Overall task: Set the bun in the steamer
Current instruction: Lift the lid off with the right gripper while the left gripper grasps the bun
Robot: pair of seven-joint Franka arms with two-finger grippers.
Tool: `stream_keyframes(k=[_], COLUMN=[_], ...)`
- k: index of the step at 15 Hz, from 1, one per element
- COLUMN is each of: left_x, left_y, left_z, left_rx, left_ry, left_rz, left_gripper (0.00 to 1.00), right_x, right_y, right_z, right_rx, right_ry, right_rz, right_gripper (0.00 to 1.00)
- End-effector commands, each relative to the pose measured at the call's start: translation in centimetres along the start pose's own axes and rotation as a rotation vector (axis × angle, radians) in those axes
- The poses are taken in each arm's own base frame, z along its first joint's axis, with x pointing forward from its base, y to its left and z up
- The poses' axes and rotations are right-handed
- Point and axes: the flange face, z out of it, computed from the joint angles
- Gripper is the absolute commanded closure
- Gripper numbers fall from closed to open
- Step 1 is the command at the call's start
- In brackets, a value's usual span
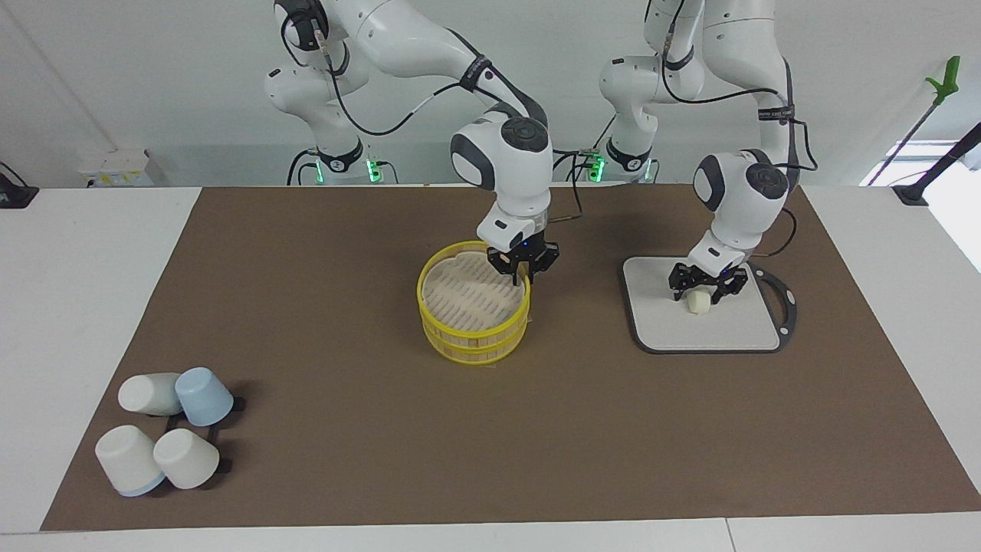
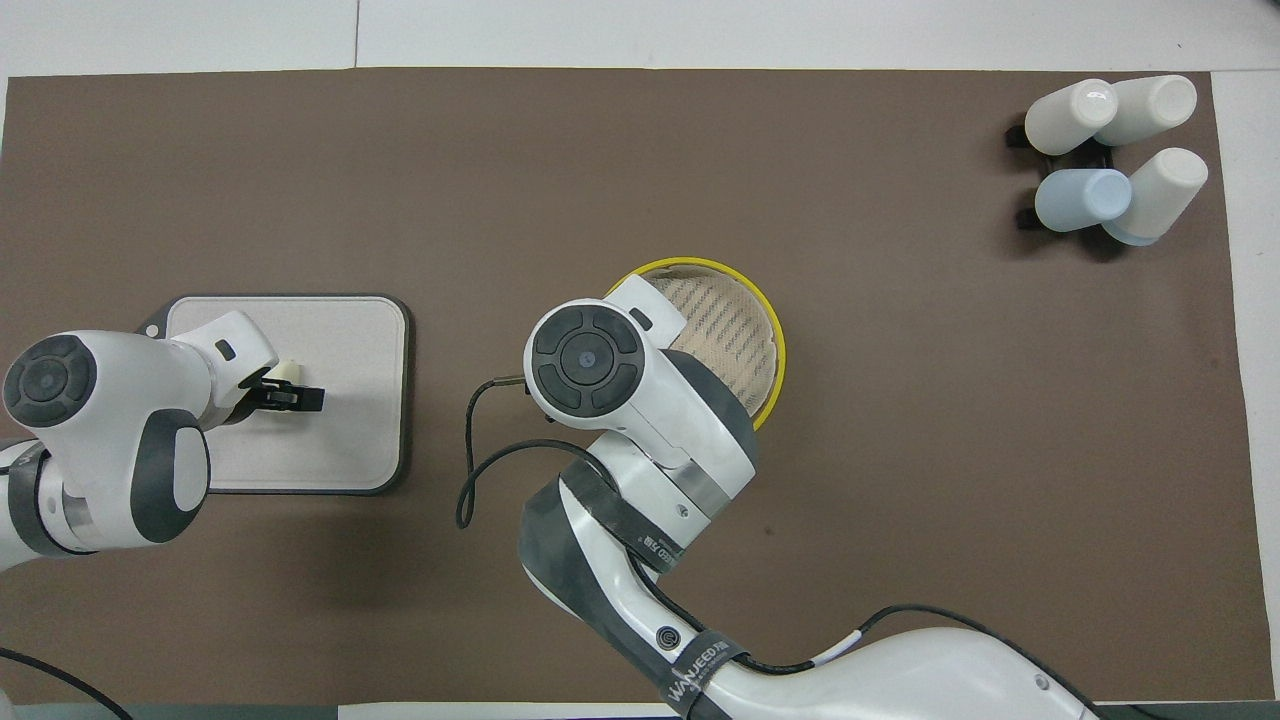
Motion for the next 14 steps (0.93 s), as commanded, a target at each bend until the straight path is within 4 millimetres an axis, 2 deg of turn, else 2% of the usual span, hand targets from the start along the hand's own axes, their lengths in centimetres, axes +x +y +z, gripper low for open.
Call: stream_keyframes(k=[1,3,4,5,6,7,8,9,10,12,14], left_x=[1.2,2.2,2.5,2.9,3.5,4.5,6.2,8.1,10.2,13.1,14.2], left_y=[-0.3,-0.5,-0.6,-0.6,-0.6,0.1,1.7,4.3,7.8,14.3,20.8], left_z=[-1.3,-3.3,-3.9,-4.8,-5.9,-7.5,-9.5,-10.9,-12.1,-15.0,-16.6], left_rx=[-0.013,-0.026,-0.028,-0.029,-0.035,-0.038,-0.046,-0.056,-0.057,-0.060,-0.119], left_ry=[-0.057,-0.108,-0.115,-0.117,-0.126,-0.128,-0.121,-0.114,-0.104,-0.069,-0.035], left_rz=[0.010,0.009,0.010,0.004,-0.008,-0.027,-0.091,-0.160,-0.222,-0.335,-0.396], left_gripper=[0.65,0.80,0.82,0.82,0.82,0.82,0.82,0.82,0.82,0.82,0.82], right_x=[-0.2,2.3,3.9,5.3,6.9,7.7,8.1,8.7,9.3,10.0,9.8], right_y=[0.8,1.5,2.4,4.5,7.8,10.4,13.8,17.7,21.5,27.8,31.8], right_z=[-1.0,-4.7,-6.3,-8.0,-9.2,-10.8,-12.6,-13.4,-14.0,-14.8,-14.8], right_rx=[-0.014,-0.029,-0.041,-0.062,-0.084,-0.079,-0.086,-0.097,-0.096,-0.091,-0.082], right_ry=[0.007,-0.005,-0.026,-0.055,-0.082,-0.097,-0.120,-0.173,-0.216,-0.276,-0.317], right_rz=[-0.006,-0.062,-0.091,-0.110,-0.134,-0.169,-0.218,-0.264,-0.302,-0.366,-0.426], right_gripper=[1.00,1.00,1.00,1.00,1.00,1.00,1.00,1.00,1.00,1.00,1.00])
